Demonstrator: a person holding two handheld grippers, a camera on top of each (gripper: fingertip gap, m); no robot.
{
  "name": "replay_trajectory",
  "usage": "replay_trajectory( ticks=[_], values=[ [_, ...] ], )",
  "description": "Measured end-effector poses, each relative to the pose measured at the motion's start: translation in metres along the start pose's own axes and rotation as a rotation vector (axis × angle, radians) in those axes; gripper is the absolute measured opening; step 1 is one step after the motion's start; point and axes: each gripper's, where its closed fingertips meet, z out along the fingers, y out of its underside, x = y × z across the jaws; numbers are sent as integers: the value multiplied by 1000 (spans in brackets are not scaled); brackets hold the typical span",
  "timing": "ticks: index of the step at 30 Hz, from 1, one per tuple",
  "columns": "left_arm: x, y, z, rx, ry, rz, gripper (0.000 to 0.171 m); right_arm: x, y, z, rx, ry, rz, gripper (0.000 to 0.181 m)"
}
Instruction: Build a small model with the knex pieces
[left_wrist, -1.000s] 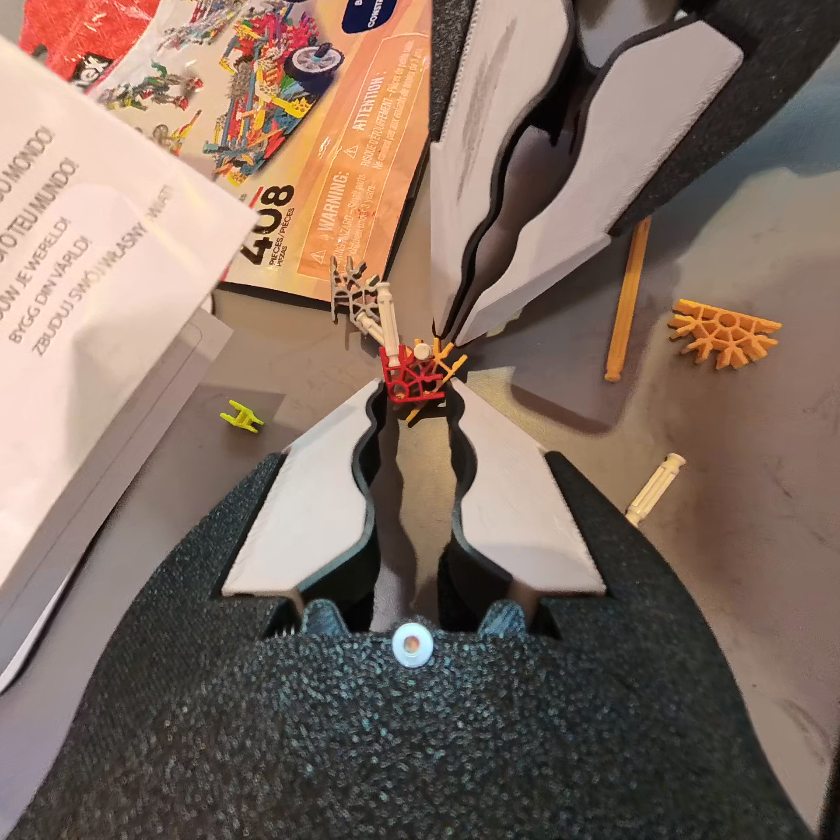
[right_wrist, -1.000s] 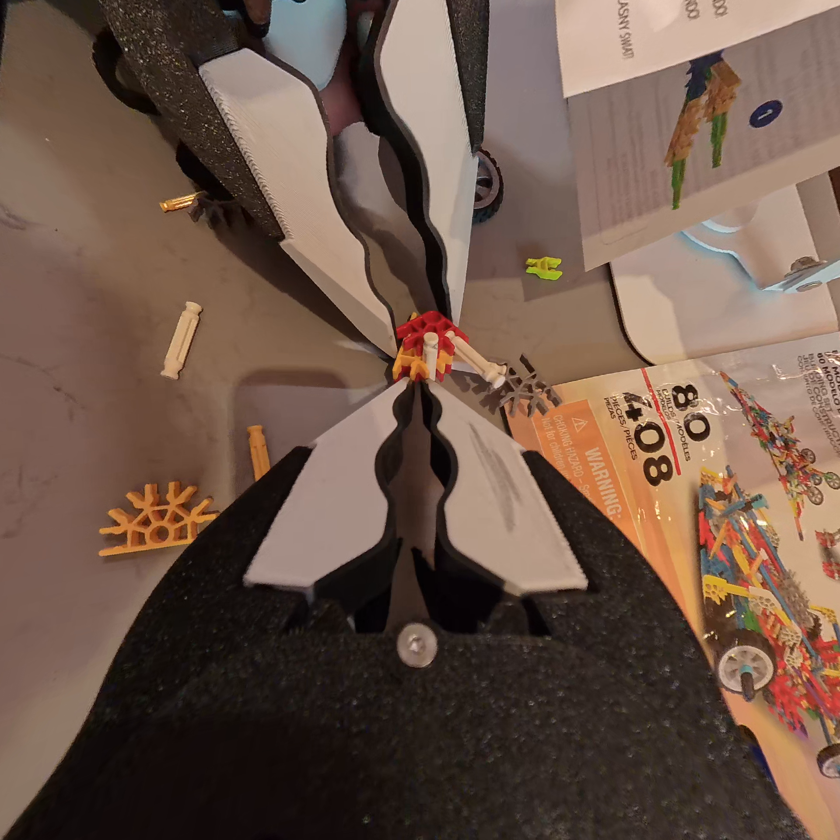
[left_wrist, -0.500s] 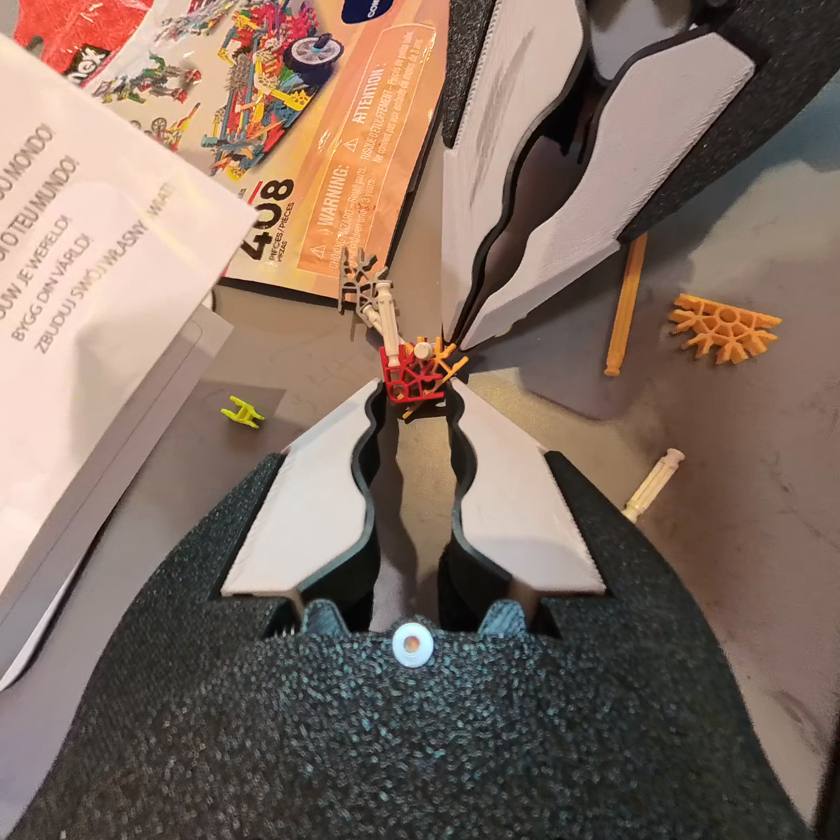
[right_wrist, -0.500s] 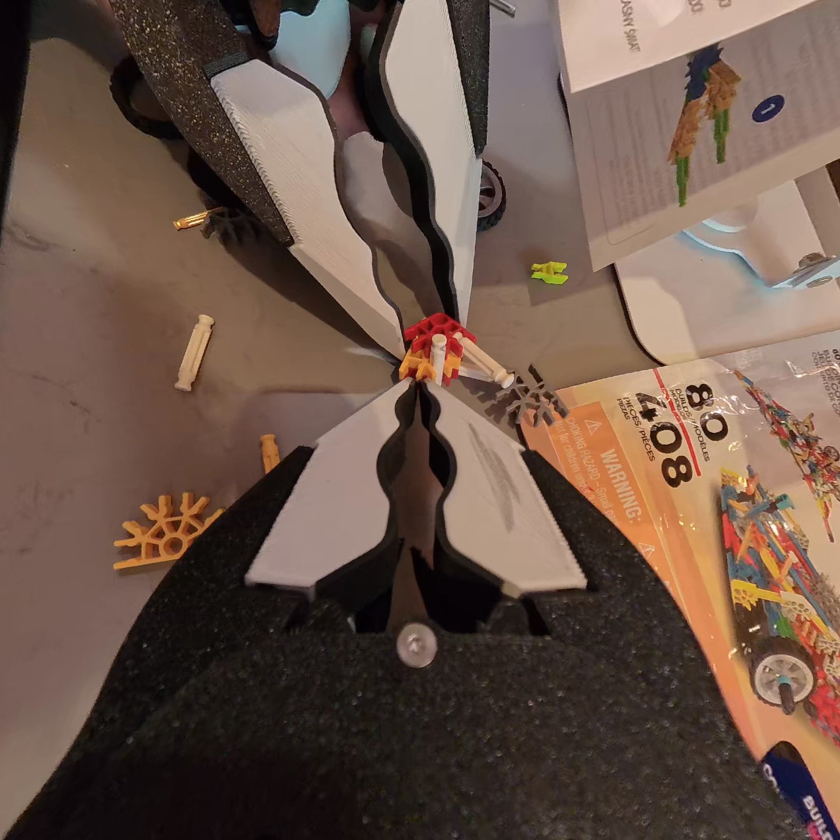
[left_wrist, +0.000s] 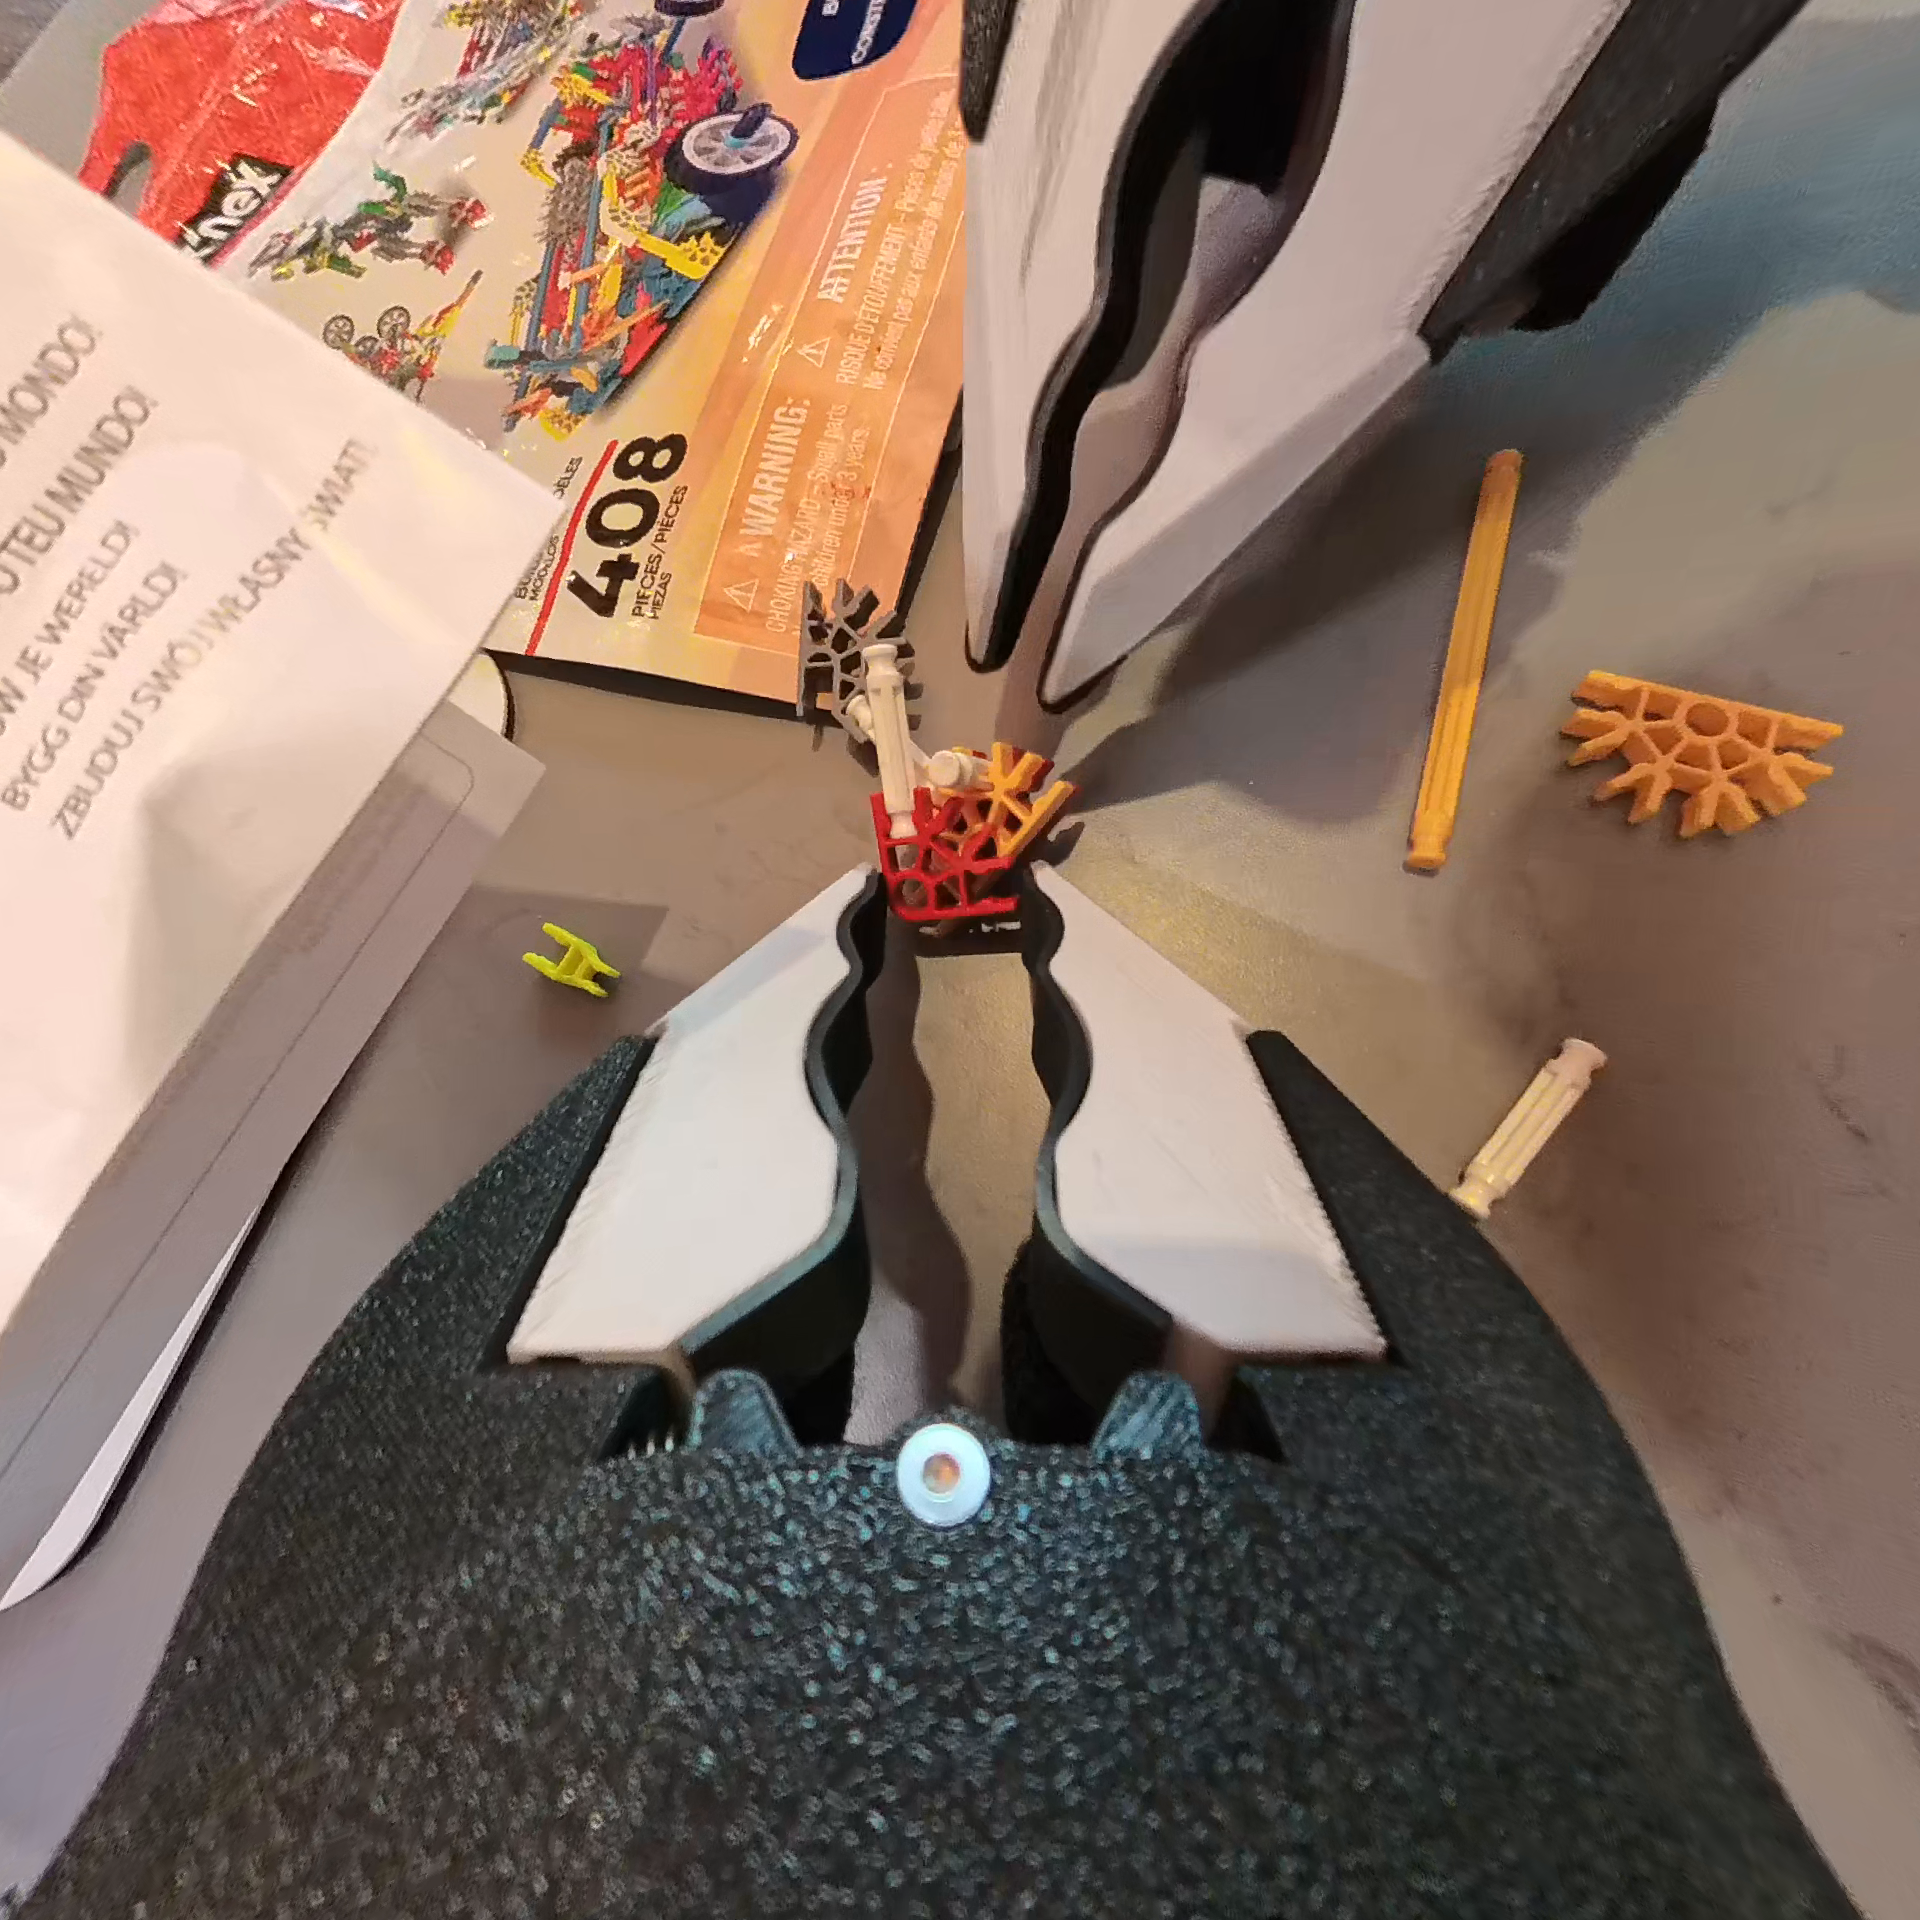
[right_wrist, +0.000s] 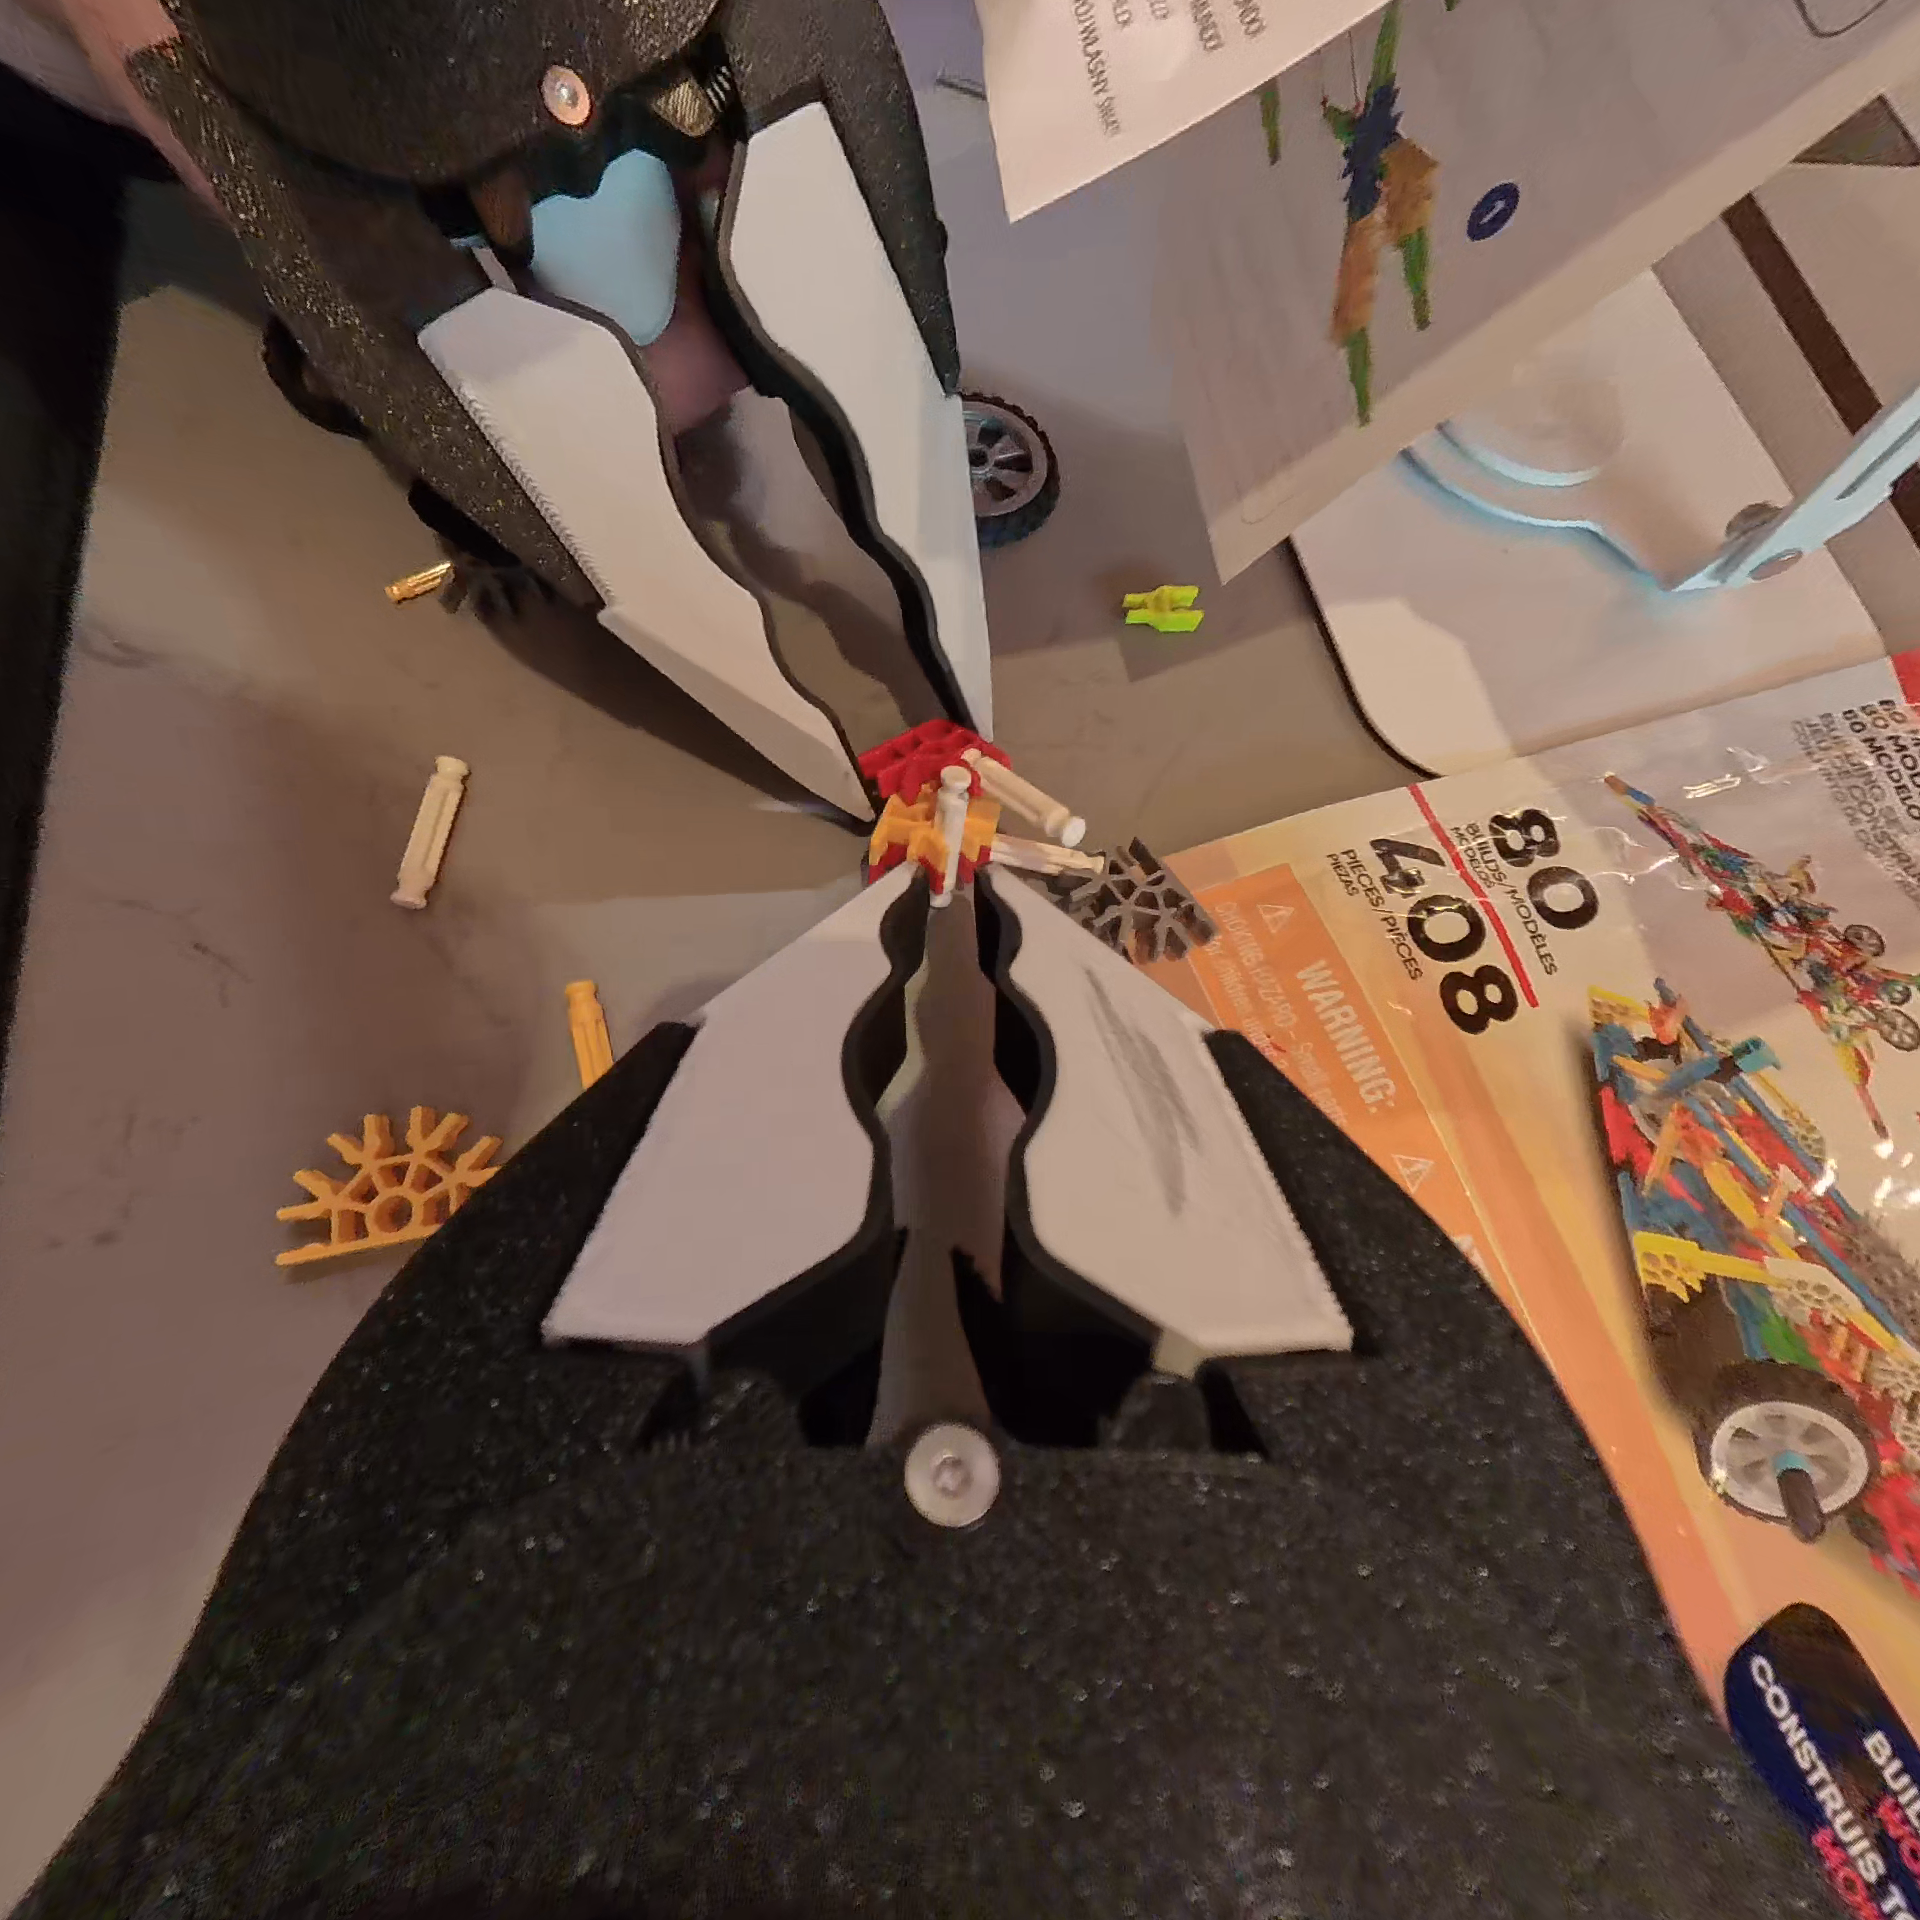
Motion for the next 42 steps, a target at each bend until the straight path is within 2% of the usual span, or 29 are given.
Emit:
replay_trajectory(
  ticks=[9,23,29,32,42],
  values=[
    [-3,0,1,-15,-5,-20,24,-4,-1,14,-3,10,-19,4],
    [-5,2,0,-19,1,-63,24,-6,0,14,-23,28,-65,0],
    [-7,3,1,-20,-5,-58,24,3,-2,8,8,38,-15,0],
    [-8,2,1,-21,-7,-62,24,7,-2,10,10,44,24,11],
    [-10,1,3,-35,-17,-79,24,0,-2,20,-10,37,-26,8]
  ],
)
